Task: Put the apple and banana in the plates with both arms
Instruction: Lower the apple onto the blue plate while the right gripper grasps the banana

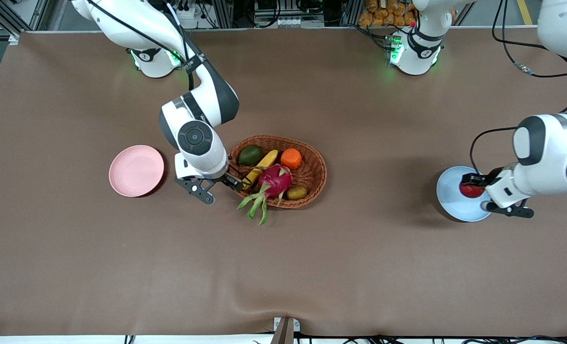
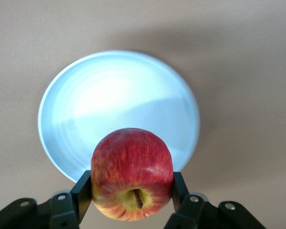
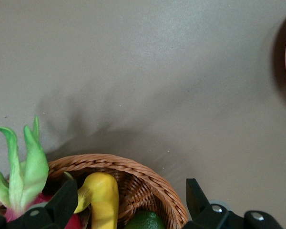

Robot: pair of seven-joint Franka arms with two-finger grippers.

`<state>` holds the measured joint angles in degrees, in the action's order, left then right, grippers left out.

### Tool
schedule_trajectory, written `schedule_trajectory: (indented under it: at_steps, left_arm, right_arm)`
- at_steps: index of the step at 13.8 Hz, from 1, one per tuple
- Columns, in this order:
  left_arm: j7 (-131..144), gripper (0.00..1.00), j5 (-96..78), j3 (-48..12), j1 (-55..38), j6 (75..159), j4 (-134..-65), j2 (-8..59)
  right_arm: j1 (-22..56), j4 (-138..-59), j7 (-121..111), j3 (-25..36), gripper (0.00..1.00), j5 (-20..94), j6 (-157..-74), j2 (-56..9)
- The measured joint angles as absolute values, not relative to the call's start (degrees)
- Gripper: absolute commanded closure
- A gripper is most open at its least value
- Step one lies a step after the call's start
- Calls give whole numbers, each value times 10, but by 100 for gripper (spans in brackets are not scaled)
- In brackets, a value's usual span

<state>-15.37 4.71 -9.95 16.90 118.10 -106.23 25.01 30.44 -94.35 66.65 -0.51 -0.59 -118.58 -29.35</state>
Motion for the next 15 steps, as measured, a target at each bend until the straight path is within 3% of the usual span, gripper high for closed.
schedule_trajectory:
  at_steps: [7, 9, 11, 14, 15]
  left_arm:
    - [-183, 68, 39, -108, 198, 1218, -1067, 300]
    - [-183, 51, 34, -109, 196, 1224, -1067, 303]
    - [-183, 0, 34, -109, 195, 1233, -1066, 307]
    - [-183, 0, 33, -109, 195, 1236, -1066, 308]
    - [-183, 0, 33, -111, 195, 1237, -1066, 308]
  right_arm:
    - [320, -929, 702, -5, 0, -6, -1198, -324]
    - [329, -919, 715, -5, 0, -6, -1201, -337]
    - [331, -909, 718, -5, 0, -6, -1201, -348]
    - [331, -905, 718, -4, 1, -6, -1201, -354]
    - [331, -905, 718, -4, 6, -6, -1201, -354]
